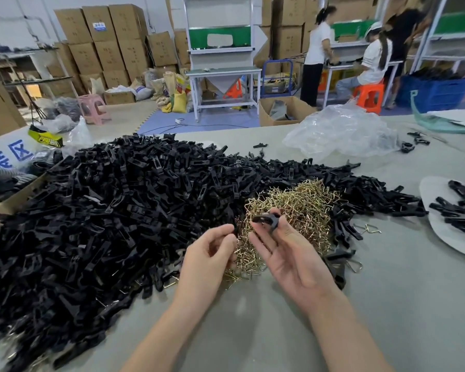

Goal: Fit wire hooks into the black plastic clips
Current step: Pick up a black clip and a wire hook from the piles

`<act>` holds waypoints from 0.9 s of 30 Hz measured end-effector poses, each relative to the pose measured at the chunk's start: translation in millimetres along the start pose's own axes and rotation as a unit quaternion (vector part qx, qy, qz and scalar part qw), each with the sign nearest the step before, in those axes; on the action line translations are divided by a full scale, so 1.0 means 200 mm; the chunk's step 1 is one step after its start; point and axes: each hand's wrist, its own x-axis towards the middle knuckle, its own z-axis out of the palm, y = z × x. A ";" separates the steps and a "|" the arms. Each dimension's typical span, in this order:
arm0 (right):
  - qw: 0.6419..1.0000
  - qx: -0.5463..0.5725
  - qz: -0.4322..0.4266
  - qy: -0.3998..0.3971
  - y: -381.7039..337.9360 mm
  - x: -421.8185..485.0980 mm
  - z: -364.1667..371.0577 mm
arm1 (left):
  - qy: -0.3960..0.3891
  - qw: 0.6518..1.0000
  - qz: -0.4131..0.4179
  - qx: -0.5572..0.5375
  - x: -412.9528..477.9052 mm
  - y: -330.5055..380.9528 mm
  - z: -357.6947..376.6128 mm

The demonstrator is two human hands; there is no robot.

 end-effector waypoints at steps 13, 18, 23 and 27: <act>0.997 -0.056 0.052 -0.031 0.08 0.04 0.03 | 0.015 0.998 0.012 -0.061 -0.03 -0.02 -0.02; 0.997 -0.027 0.050 -0.044 0.08 0.06 0.03 | 0.015 0.993 0.016 -0.113 -0.04 0.02 -0.04; 0.998 -0.057 0.028 -0.002 0.06 0.06 0.04 | -0.014 0.986 0.003 -0.167 -0.06 0.05 -0.03; 0.996 -0.091 0.022 0.000 0.08 0.06 0.04 | -0.022 0.979 -0.038 -0.199 -0.08 0.03 0.02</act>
